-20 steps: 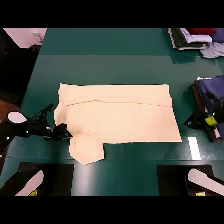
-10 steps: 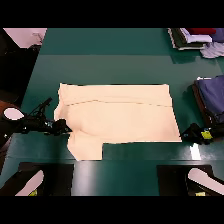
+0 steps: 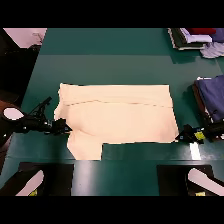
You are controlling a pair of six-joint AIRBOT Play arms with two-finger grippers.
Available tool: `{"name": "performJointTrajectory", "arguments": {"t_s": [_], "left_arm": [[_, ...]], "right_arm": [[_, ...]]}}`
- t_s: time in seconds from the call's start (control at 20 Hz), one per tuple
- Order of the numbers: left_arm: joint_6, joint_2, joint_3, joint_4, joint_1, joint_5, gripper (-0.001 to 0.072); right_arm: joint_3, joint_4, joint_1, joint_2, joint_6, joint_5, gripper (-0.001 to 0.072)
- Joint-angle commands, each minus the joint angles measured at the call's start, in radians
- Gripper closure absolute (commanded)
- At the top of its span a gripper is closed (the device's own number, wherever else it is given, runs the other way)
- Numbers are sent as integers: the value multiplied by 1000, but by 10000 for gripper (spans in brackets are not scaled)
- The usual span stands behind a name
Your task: Fold the shirts.
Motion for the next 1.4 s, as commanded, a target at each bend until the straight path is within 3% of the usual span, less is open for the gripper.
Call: {"name": "performJointTrajectory", "arguments": {"t_s": [0.0,0.2,0.4,0.5,0.7,1.0,1.15,1.35], "left_arm": [[-33,75,13,58,0,-71,682],[-135,298,12,162,0,-245,681],[-248,464,13,140,0,-514,681],[-259,492,18,116,0,-536,681],[-196,426,92,125,0,-302,681],[-96,57,256,135,1,41,680],[-91,-116,356,134,0,117,680],[-14,-296,452,116,0,179,680]], "right_arm": [[30,-10,30,76,-5,16,697],[66,-58,29,255,5,149,697],[66,-161,29,424,82,251,697],[67,-141,30,474,117,257,698],[104,-93,117,420,128,192,698],[388,-93,282,74,172,55,698],[536,-93,320,-107,173,54,698],[682,-92,332,-285,196,59,698]]}}
